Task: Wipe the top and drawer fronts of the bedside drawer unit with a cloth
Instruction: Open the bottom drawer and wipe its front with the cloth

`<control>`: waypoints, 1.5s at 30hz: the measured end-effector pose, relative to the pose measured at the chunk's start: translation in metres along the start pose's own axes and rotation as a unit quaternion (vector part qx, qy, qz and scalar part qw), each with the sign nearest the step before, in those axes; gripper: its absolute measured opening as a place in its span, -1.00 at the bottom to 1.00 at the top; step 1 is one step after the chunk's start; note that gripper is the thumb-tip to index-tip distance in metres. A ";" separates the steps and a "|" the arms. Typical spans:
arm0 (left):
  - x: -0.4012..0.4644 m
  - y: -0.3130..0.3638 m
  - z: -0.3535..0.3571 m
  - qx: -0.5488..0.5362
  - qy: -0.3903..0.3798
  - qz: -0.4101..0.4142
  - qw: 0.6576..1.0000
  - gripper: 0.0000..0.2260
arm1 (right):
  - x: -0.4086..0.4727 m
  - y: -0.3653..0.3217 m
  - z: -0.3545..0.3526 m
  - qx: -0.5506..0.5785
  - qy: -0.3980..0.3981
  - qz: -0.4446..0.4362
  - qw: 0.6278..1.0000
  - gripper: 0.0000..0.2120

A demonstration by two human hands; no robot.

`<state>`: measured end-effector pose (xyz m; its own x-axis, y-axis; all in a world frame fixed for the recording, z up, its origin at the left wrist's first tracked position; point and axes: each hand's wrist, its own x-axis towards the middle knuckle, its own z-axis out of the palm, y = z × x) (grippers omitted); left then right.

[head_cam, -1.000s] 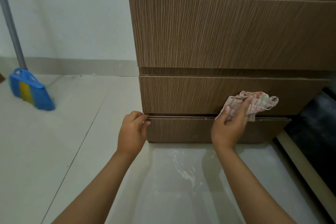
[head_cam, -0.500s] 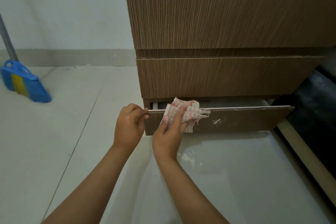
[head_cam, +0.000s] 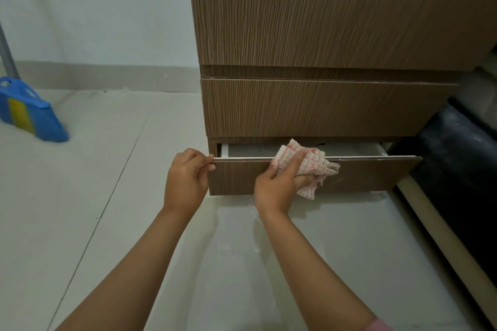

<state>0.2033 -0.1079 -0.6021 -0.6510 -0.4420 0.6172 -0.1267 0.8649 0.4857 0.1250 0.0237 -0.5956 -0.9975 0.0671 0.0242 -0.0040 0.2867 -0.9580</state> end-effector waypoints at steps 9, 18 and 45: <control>-0.002 0.001 0.003 -0.008 0.018 -0.005 1.000 -0.90 | 0.049 0.011 -0.052 -0.041 0.036 0.040 0.998 -0.40; -0.001 0.000 0.002 -0.005 0.015 -0.001 1.000 -0.90 | 0.087 0.022 -0.102 -0.057 0.066 0.079 0.993 -0.41; -0.002 0.003 0.002 0.004 0.015 -0.008 1.000 -0.88 | 0.143 0.067 -0.162 -0.057 0.162 0.046 0.984 -0.48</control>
<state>0.2029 -0.1042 -0.6026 -0.6263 -0.4617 0.6281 -0.1421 0.8598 0.4904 -0.0060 0.2075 -0.6097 -0.9178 0.3943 0.0470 0.1114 0.3694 -0.9226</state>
